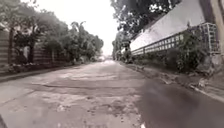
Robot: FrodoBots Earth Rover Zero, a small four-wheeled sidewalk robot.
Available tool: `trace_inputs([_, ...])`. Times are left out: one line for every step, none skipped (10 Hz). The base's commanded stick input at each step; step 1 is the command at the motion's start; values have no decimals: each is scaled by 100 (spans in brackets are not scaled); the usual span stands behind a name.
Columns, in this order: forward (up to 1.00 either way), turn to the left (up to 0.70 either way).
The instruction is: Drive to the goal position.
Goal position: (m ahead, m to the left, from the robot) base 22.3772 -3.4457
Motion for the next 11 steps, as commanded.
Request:
trace_inputs([70, 0])
trace_inputs([70, 0])
trace_inputs([70, 0])
trace_inputs([70, 0])
trace_inputs([70, -4])
trace_inputs([70, -9])
trace_inputs([70, -19])
trace_inputs([70, 0])
trace_inputs([70, 0])
trace_inputs([70, 0])
trace_inputs([70, 0])
